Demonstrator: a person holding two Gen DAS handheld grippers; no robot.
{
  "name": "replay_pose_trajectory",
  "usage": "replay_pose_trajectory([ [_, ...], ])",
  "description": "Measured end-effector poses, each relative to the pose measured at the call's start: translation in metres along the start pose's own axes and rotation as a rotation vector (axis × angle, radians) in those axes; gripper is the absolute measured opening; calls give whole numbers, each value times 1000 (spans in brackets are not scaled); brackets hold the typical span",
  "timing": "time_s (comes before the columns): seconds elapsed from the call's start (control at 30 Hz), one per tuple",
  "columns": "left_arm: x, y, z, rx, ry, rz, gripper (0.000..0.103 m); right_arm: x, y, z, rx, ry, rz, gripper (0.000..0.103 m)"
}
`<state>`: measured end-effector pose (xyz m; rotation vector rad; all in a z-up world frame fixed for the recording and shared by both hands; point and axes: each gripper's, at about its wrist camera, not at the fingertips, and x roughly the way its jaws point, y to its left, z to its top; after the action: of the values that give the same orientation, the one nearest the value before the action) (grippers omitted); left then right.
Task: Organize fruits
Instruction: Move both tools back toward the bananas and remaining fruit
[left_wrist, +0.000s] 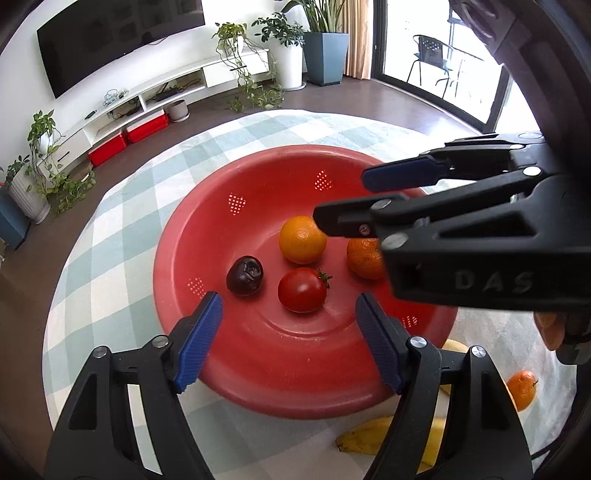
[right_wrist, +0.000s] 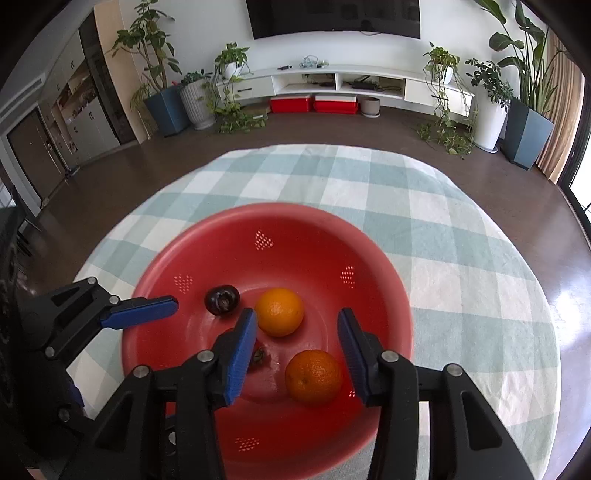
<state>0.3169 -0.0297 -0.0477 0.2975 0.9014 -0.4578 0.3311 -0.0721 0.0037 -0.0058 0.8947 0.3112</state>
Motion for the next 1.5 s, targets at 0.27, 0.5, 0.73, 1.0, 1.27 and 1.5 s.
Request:
replay_pose_trajectory([
  [0.27,-63,-4,-28,-73,-104,-11,92,-89,-10,-45,77,-176,64,81],
  [0.5,-109,-38,-79,-101,-97,-73,93,-132,-18,-130,185,-235,50,81],
  [0.73,-130,-85,-123,-78,-60,-104,93,-130,-30,-185,323,-220,51,81],
  [1.0,-127,-106,-131,-49,-40,-77,93,-131,-25,-192,277,-236,38,81],
  [1.27,-115,-112,-128,-19,-15,-57,92,-135,-26,-194,279,-239,63,80],
  [1.5,-109,-106,-124,9,18,-10,91,-134,-27,-194,290,-234,79,80],
])
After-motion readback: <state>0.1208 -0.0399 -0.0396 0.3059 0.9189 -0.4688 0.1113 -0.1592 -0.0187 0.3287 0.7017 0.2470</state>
